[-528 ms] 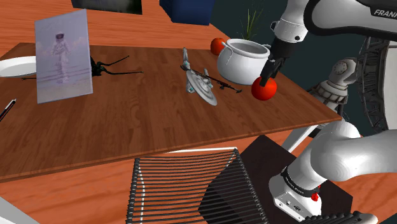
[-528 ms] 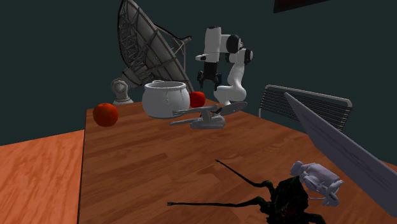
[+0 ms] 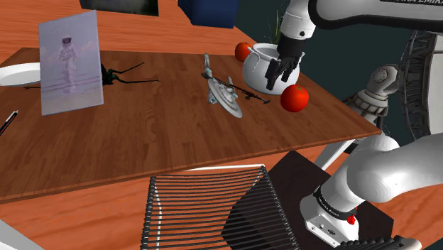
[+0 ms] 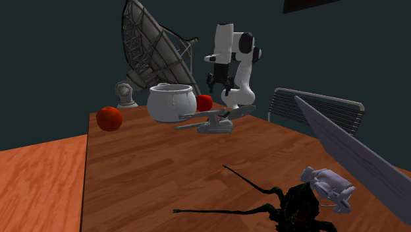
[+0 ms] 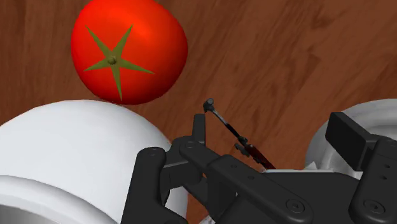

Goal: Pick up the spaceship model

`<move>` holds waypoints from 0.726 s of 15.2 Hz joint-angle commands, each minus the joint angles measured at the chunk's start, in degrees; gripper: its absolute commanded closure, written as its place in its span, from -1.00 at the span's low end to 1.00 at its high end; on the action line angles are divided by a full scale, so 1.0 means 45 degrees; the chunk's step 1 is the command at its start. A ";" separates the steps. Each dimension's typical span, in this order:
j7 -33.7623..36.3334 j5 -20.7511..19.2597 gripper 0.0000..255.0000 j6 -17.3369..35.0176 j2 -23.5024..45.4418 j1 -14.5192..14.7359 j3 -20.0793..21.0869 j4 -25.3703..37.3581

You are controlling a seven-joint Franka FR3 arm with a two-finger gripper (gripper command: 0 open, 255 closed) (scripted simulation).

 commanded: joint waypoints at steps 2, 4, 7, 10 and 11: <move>0.0843 0.0186 -1.00 0.0074 0.1394 0.0016 0.0470 0.1264; 0.1409 0.0248 -1.00 0.0094 0.2339 0.0023 0.0775 0.2155; 0.2256 0.0243 -1.00 0.0022 0.3791 0.0036 0.1196 0.3625; 0.3097 0.0126 -1.00 -0.0185 0.5297 0.0073 0.1572 0.5274; 0.3377 0.0062 -1.00 -0.0287 0.5815 0.0103 0.1680 0.5870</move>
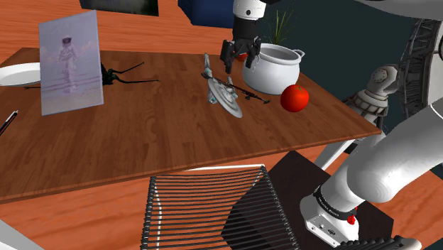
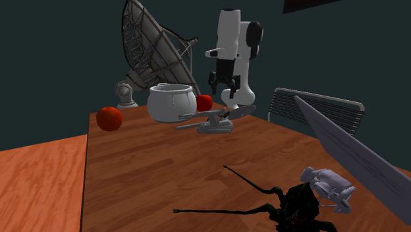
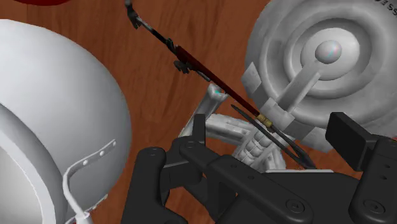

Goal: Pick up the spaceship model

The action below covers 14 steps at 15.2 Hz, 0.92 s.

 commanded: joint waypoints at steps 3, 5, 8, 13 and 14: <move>0.1162 -0.0301 -1.00 -0.0388 0.2113 0.0175 0.0430 0.2398; 0.1688 -0.0525 -1.00 -0.0776 0.3263 0.0321 0.0580 0.3873; 0.2153 -0.0753 -1.00 -0.1042 0.4354 0.0513 0.0662 0.5171; 0.2176 -0.0711 -1.00 -0.0114 0.4164 0.0471 0.0641 0.4059; 0.2182 -0.0706 -1.00 0.0066 0.4137 0.0464 0.0637 0.3852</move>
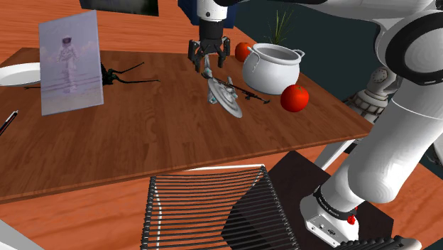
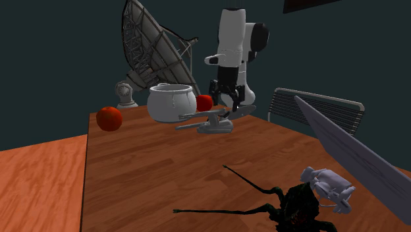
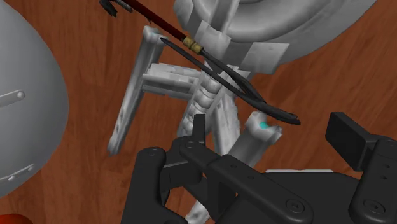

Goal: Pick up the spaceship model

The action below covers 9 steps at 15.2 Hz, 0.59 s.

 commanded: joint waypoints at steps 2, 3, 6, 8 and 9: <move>-0.0013 0.0013 -1.00 0.0309 -0.0065 -0.0026 -0.0015 -0.0364; -0.0025 0.0015 1.00 0.0313 -0.0070 -0.0034 -0.0020 -0.0371; -0.0025 0.0017 1.00 0.0306 -0.0079 -0.0034 -0.0020 -0.0373; -0.0023 0.0016 1.00 0.0309 -0.0075 -0.0033 -0.0019 -0.0372; -0.0024 0.0016 1.00 0.0307 -0.0074 -0.0033 -0.0019 -0.0369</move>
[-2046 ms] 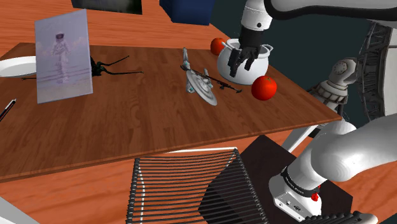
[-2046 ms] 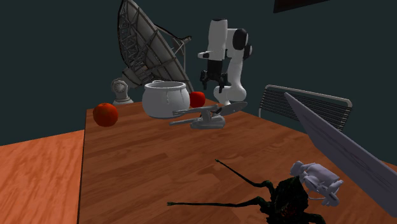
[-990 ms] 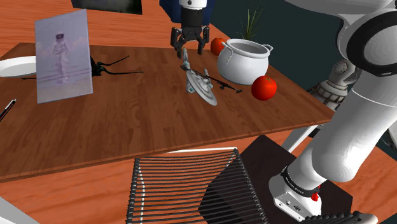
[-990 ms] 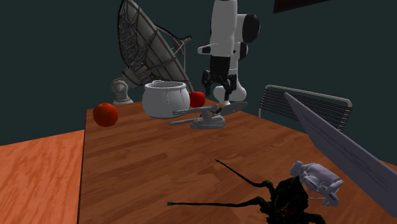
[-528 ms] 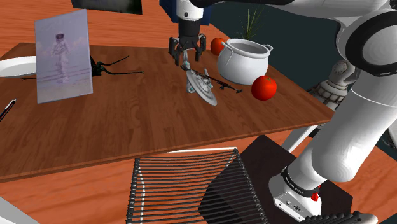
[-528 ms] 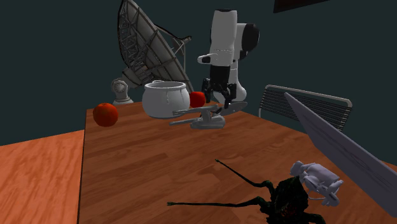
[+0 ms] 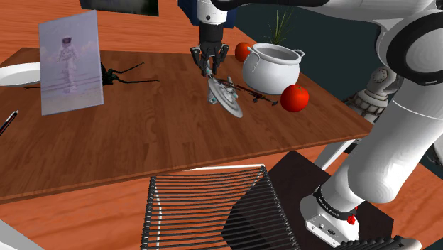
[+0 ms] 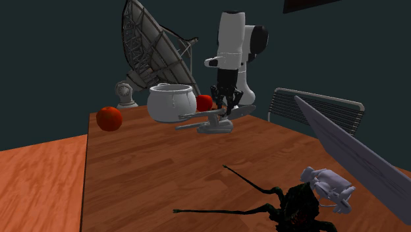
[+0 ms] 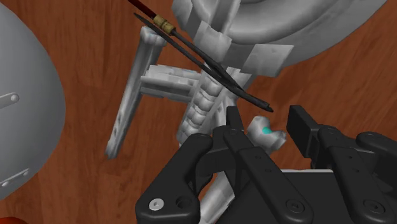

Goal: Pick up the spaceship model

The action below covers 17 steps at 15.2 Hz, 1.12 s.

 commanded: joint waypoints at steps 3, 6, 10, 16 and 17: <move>0.0011 -0.0003 1.00 -0.0002 0.0015 0.0006 0.0004 -0.0001; -0.0007 -0.0020 1.00 -0.0545 0.0099 0.0028 0.0013 0.0624; -0.0024 -0.0057 1.00 -0.1294 0.0266 0.0067 0.0029 0.1535; -0.0038 -0.0154 1.00 -0.2489 0.0653 0.0156 0.0058 0.3106; -0.0039 -0.0176 1.00 -0.2699 0.0736 0.0176 0.0064 0.3397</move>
